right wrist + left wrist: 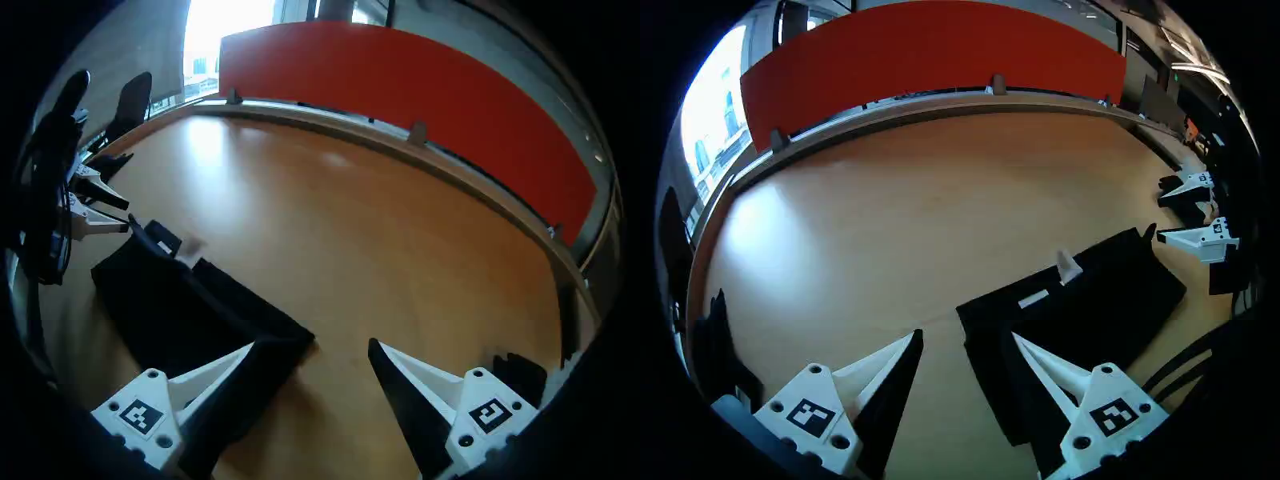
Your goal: Fold towel
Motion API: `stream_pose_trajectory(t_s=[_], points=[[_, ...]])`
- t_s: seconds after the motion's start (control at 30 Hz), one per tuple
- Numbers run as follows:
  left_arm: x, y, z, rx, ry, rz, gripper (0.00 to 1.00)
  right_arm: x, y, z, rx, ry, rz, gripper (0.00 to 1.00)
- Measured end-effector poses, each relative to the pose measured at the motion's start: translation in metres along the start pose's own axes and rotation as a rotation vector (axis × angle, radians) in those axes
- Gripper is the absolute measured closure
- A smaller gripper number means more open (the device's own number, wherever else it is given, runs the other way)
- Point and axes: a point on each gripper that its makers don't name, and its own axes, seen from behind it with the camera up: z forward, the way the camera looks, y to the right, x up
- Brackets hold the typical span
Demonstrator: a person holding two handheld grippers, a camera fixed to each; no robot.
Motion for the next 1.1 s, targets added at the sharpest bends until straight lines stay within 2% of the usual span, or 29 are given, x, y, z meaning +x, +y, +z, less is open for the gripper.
stream_pose_trajectory(t_s=[0.57, 1.1], points=[[-0.003, 0.007, -0.008, -0.01, 0.002, -0.008, 0.29, -0.004, -0.011, -0.012, 0.021, 0.006, 0.006, 0.0], [-0.036, 0.012, -0.034, 0.007, -0.006, -0.073, 0.29, -0.022, -0.027, -0.044, 0.019, 0.017, 0.034, 0.0]])
